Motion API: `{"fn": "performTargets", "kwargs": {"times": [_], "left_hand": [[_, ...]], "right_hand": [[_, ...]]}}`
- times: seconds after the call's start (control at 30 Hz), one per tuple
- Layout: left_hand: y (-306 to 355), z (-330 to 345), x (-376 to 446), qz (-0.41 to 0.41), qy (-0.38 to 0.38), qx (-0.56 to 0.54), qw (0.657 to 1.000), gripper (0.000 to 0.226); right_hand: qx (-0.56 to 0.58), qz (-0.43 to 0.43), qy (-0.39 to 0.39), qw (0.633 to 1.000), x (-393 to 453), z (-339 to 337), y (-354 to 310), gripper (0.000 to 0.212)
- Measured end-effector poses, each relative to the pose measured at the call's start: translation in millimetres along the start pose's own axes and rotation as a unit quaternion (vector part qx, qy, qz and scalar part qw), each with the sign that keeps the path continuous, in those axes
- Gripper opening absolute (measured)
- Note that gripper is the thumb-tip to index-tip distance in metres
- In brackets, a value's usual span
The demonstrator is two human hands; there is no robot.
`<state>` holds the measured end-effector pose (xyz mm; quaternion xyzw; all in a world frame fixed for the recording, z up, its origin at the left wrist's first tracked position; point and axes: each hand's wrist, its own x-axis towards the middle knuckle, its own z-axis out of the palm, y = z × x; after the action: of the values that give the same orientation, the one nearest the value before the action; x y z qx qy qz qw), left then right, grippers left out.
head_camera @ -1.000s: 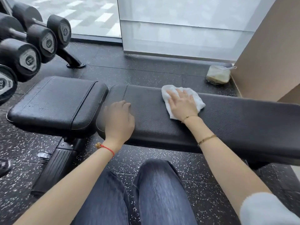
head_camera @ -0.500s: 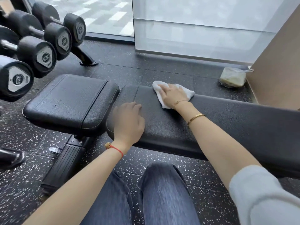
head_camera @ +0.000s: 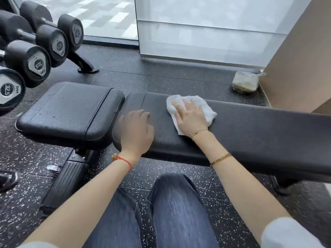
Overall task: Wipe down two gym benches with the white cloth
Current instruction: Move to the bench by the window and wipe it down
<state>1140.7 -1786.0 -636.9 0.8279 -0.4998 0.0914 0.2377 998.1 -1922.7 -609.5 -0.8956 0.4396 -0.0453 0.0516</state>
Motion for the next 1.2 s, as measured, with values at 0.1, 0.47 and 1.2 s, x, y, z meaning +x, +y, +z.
{"fn": "performTargets", "kwargs": {"times": [0.1, 0.47, 1.2], "left_hand": [[0, 1, 0, -0.001, 0.001, -0.007, 1.000, 0.043], [-1, 0, -2, 0.001, -0.006, -0.003, 1.000, 0.041], [4, -3, -4, 0.013, -0.021, 0.009, 1.000, 0.048]], "right_hand": [[0.004, -0.049, 0.032, 0.998, -54, 11, -34, 0.048], [0.020, 0.180, 0.103, 0.978, -98, 8, 30, 0.043], [0.005, 0.064, 0.199, 0.978, -136, 32, 9, 0.040]]}}
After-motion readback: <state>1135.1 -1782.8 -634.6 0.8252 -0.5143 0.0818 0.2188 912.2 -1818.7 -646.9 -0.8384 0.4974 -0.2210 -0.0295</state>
